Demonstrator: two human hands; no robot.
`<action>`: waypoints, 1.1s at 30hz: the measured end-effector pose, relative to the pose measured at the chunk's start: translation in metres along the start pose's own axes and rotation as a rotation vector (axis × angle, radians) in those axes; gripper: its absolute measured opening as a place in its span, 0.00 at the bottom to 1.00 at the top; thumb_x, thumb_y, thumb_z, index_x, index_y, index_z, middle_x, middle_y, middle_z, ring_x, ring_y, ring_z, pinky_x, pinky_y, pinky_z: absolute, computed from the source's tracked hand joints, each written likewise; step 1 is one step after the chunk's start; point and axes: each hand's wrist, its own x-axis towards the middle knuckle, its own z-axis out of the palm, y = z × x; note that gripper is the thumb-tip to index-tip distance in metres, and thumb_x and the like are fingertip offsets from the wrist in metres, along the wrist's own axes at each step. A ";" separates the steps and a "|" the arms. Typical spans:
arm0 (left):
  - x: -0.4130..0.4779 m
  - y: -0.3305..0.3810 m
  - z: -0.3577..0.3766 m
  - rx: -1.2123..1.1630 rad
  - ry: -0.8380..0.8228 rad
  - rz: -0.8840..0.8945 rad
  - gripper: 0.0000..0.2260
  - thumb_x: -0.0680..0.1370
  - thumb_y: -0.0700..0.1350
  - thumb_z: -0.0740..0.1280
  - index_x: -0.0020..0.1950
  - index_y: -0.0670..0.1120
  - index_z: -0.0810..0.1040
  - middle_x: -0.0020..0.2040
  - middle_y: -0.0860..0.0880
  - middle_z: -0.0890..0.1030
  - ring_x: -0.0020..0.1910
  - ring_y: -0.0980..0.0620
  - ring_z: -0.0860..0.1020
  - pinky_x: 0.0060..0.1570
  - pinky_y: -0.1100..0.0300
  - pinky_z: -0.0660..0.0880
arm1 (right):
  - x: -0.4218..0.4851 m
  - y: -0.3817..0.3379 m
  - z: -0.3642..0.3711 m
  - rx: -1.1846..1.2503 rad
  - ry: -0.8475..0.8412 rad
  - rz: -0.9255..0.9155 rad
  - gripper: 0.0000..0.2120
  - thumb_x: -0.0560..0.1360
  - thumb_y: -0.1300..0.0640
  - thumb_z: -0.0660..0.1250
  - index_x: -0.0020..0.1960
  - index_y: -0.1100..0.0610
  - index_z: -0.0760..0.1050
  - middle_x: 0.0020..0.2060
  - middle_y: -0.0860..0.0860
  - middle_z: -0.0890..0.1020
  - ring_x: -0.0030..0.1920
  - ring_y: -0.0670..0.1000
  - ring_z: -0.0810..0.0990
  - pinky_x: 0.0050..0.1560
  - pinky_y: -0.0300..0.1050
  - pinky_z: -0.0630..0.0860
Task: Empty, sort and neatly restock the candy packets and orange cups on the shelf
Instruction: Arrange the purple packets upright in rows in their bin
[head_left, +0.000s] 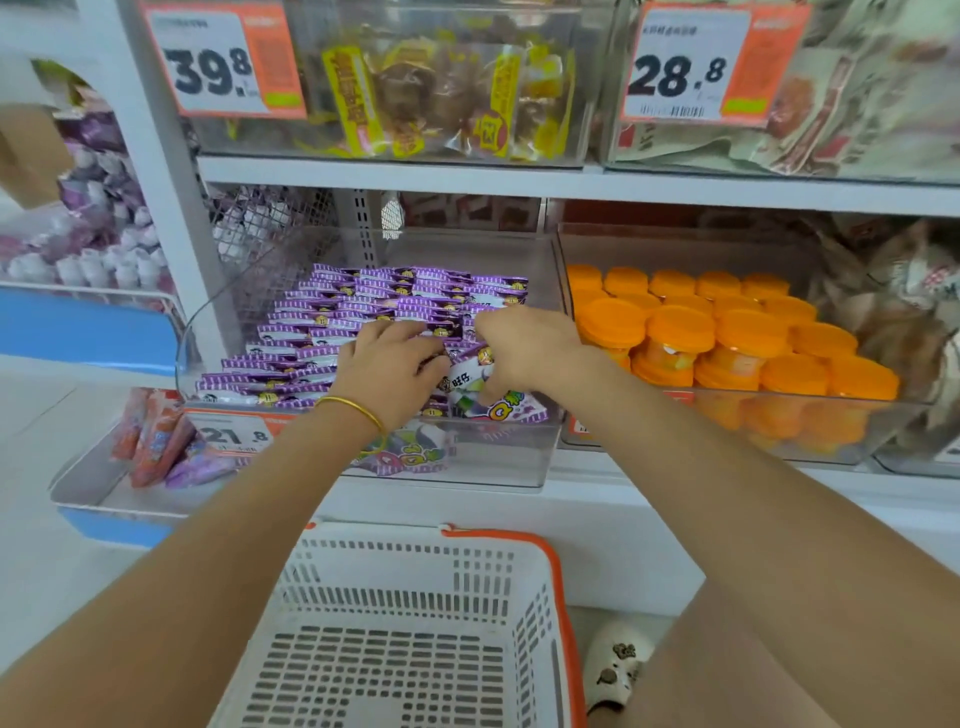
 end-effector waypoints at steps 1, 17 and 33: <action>0.001 0.000 0.001 0.019 0.003 -0.003 0.17 0.81 0.54 0.54 0.67 0.55 0.72 0.73 0.53 0.64 0.72 0.46 0.56 0.69 0.47 0.55 | 0.002 -0.001 0.001 -0.005 -0.033 -0.008 0.26 0.66 0.43 0.76 0.51 0.54 0.66 0.43 0.50 0.73 0.44 0.53 0.73 0.37 0.46 0.68; 0.002 -0.007 0.005 -0.018 0.108 0.061 0.15 0.80 0.49 0.59 0.66 0.51 0.74 0.69 0.50 0.69 0.70 0.45 0.61 0.69 0.46 0.59 | -0.005 0.006 0.004 -0.001 0.222 0.028 0.16 0.74 0.55 0.71 0.42 0.59 0.64 0.38 0.52 0.73 0.43 0.55 0.75 0.37 0.47 0.68; -0.113 -0.039 0.027 -0.207 0.602 0.328 0.11 0.76 0.39 0.61 0.52 0.39 0.80 0.54 0.44 0.80 0.54 0.44 0.75 0.56 0.54 0.67 | -0.084 -0.040 0.016 0.450 0.447 -0.066 0.07 0.76 0.51 0.67 0.50 0.53 0.74 0.45 0.49 0.76 0.45 0.51 0.76 0.44 0.48 0.74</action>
